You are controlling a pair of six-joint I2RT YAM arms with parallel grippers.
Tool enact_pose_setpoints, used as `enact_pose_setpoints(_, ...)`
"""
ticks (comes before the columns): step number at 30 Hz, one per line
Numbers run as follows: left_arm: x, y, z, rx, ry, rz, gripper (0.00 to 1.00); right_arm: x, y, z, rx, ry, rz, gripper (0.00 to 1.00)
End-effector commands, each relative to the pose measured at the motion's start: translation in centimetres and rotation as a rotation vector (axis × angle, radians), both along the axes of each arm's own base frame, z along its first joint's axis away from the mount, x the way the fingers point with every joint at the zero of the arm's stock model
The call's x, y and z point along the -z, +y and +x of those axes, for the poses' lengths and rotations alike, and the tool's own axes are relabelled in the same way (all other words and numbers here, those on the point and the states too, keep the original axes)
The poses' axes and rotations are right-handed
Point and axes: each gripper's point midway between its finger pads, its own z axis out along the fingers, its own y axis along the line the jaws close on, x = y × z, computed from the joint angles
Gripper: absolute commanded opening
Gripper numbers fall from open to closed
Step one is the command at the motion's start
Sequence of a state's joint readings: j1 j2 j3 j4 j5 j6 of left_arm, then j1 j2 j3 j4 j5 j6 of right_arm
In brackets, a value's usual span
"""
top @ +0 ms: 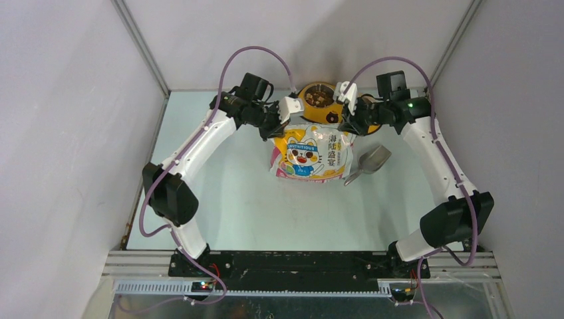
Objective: Serve the pet food
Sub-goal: Close the pet food bag at the center of the board.
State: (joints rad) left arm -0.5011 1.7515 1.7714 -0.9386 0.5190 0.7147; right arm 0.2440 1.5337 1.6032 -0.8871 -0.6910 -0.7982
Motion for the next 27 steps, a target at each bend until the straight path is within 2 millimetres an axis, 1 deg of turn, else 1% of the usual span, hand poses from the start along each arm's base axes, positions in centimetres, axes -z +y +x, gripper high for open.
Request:
enact_pose_setpoints(1, -5.2, 1.2, 0.3, -0.031, -0.127, -0.049, 0.00, -1.1, -1.4, -0.1, 0.032, -0.041, -0.019, 0.04)
enact_pose_setpoints(2, -5.2, 1.2, 0.3, -0.031, -0.127, -0.049, 0.00, -1.2, -1.7, 0.1, 0.044, -0.041, -0.021, 0.00)
enact_pose_setpoints(4, -5.2, 1.2, 0.3, -0.031, -0.124, -0.050, 0.00, -1.3, -1.8, 0.2, 0.055, -0.040, -0.018, 0.00)
enact_pose_setpoints(7, -5.2, 1.2, 0.4, -0.032, -0.125, -0.049, 0.00, -2.2, -1.7, 0.0, 0.058, -0.066, 0.013, 0.01)
enact_pose_setpoints(8, -5.3, 1.2, 0.4, -0.032, -0.127, -0.050, 0.00, -2.3, -1.7, -0.1, 0.056, -0.065, 0.015, 0.08)
enact_pose_setpoints(9, -5.3, 1.2, 0.4, -0.033, -0.127, -0.048, 0.00, -2.2, -1.7, -0.5, 0.039, -0.062, 0.002, 0.25)
enact_pose_setpoints(10, -5.5, 1.2, 0.4, -0.033, -0.131, -0.048, 0.00, -2.1, -1.8, -0.8, 0.030, -0.065, -0.004, 0.30)
enact_pose_setpoints(11, -5.5, 1.3, 0.4, -0.035, -0.131, -0.047, 0.00, -2.4, -1.8, -1.2, -0.001, -0.097, -0.016, 0.38)
enact_pose_setpoints(12, -5.5, 1.2, 0.4, -0.034, -0.131, -0.047, 0.00, -1.6, -1.7, -1.4, -0.013, -0.102, -0.024, 0.41)
enact_pose_setpoints(13, -5.5, 1.2, 0.4, -0.034, -0.132, -0.048, 0.00, -2.5, -1.5, -1.3, -0.022, -0.177, -0.028, 0.44)
enact_pose_setpoints(14, -5.5, 1.2, 0.5, -0.034, -0.131, -0.049, 0.00, -1.8, -1.4, -1.8, -0.033, -0.198, -0.042, 0.45)
enact_pose_setpoints(15, -5.6, 1.2, 0.5, -0.034, -0.133, -0.052, 0.00, -2.0, -0.6, -1.4, -0.048, -0.252, -0.050, 0.46)
enact_pose_setpoints(16, -5.6, 1.1, 0.5, -0.034, -0.132, -0.053, 0.00, -1.2, -0.4, -1.8, -0.059, -0.260, -0.061, 0.46)
enact_pose_setpoints(20, -5.5, 1.0, 0.5, -0.036, -0.122, -0.062, 0.00, -0.8, 2.1, -1.5, -0.091, -0.293, -0.067, 0.46)
enact_pose_setpoints(21, -5.4, 1.0, 0.5, -0.037, -0.120, -0.061, 0.00, -0.9, 2.3, -1.1, -0.083, -0.307, -0.070, 0.45)
enact_pose_setpoints(22, -5.4, 0.9, 0.5, -0.038, -0.115, -0.061, 0.00, -0.6, 2.9, -1.0, -0.090, -0.300, -0.069, 0.44)
enact_pose_setpoints(27, -5.4, 0.9, 0.3, -0.036, -0.114, -0.064, 0.00, -0.5, 4.0, -0.1, -0.073, -0.332, -0.083, 0.41)
